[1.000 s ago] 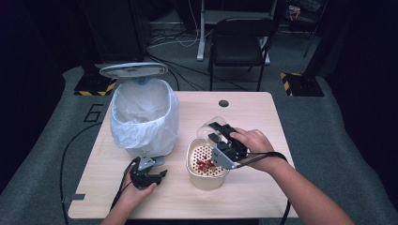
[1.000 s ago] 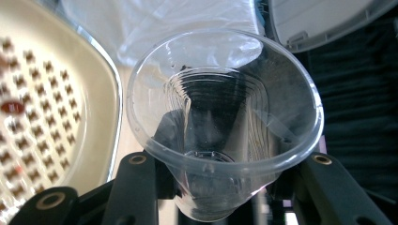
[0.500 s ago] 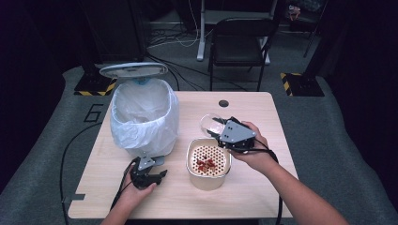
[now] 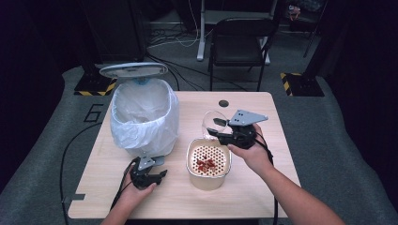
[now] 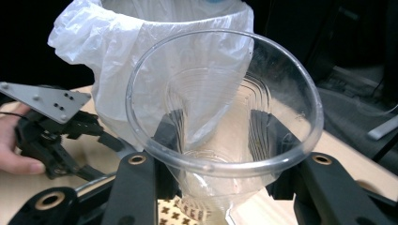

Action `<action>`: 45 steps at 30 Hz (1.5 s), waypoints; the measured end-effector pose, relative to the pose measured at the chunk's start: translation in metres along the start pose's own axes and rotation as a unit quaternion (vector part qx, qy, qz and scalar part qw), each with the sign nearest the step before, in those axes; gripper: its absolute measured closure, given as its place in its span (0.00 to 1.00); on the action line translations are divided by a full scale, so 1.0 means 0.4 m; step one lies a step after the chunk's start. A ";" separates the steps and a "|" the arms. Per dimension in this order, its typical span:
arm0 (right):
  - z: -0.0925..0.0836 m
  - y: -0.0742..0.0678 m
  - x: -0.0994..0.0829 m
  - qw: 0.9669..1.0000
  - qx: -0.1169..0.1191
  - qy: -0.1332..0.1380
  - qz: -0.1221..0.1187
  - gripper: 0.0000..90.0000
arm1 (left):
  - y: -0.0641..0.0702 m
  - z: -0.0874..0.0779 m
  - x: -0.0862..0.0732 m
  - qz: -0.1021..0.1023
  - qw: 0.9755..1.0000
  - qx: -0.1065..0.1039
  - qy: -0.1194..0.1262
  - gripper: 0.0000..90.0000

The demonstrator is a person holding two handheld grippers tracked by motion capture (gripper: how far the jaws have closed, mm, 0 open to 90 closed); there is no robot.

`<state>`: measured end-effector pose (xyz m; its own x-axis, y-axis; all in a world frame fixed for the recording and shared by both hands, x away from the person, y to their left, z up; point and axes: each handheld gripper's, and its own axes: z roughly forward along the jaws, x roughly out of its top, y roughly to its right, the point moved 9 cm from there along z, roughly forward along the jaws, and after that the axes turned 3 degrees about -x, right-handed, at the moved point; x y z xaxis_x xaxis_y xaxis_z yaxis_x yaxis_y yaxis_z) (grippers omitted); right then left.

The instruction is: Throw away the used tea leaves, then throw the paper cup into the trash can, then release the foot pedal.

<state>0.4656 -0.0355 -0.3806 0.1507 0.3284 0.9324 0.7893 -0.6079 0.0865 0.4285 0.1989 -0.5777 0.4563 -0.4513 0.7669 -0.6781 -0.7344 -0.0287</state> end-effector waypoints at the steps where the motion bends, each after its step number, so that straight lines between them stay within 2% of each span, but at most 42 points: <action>1: 0.000 -0.001 0.002 1.000 -0.003 -0.004 -0.001 0.62 | 0.000 0.000 0.000 0.000 1.000 0.000 0.000 0.38; 3: -0.001 -0.007 0.013 1.000 -0.003 -0.008 -0.013 0.62 | 0.000 0.000 0.000 0.000 1.000 0.000 0.000 0.38; 7: -0.003 -0.017 0.060 1.000 0.003 0.000 -0.009 0.62 | 0.000 0.000 0.000 0.000 1.000 0.000 0.000 0.38; 10: -0.001 -0.020 0.096 1.000 -0.001 0.003 -0.017 0.62 | 0.000 0.000 0.000 0.000 1.000 0.000 0.000 0.38; 15: 0.011 -0.029 0.151 1.000 0.010 0.006 -0.014 0.62 | 0.000 -0.001 -0.001 0.001 1.000 0.000 -0.002 0.38; 21: 0.047 -0.027 0.199 1.000 0.020 0.004 -0.005 0.62 | -0.001 0.000 0.000 0.000 1.000 0.000 0.000 0.38; 25: 0.073 -0.033 0.227 0.999 0.030 0.002 -0.012 0.62 | -0.001 0.000 0.000 0.003 1.000 0.001 -0.002 0.38; 28: 0.092 -0.040 0.254 0.999 0.036 0.003 -0.016 0.62 | 0.001 0.000 -0.001 -0.009 1.000 0.001 -0.001 0.38; 29: 0.097 -0.042 0.260 0.999 0.038 0.003 -0.016 0.62 | 0.004 0.000 -0.003 -0.021 1.000 0.002 -0.001 0.38; 30: 0.103 -0.044 0.267 0.999 0.038 0.002 -0.017 0.62 | -0.001 0.001 0.001 -0.004 1.000 0.000 0.002 0.38; 34: 0.131 -0.052 0.285 0.999 0.044 -0.003 -0.017 0.62 | -0.005 -0.001 0.001 0.002 1.000 0.005 0.001 0.38; 37: 0.146 -0.053 0.295 0.999 0.047 0.000 -0.005 0.62 | -0.004 -0.001 0.001 0.000 1.000 0.003 0.001 0.38; 39: 0.155 -0.055 0.301 0.999 0.050 -0.001 0.001 0.62 | 0.007 0.003 0.001 -0.027 1.000 -0.003 0.008 0.38; 41: 0.166 -0.058 0.306 0.999 0.053 -0.005 -0.005 0.62 | 0.005 0.003 0.002 -0.020 1.000 -0.004 0.008 0.38; 44: 0.184 -0.069 0.311 0.998 0.058 -0.010 -0.005 0.62 | 0.007 0.002 0.001 -0.025 1.000 -0.006 0.005 0.38; 45: 0.191 -0.072 0.313 0.998 0.060 -0.012 -0.008 0.62 | 0.000 0.001 0.002 -0.010 1.000 0.000 0.006 0.38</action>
<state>0.5070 0.0783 -0.2933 0.1507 0.3545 0.9228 0.8566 -0.5127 0.0571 0.4292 0.1984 -0.5773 0.4629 -0.4299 0.7752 -0.6682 -0.7439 -0.0136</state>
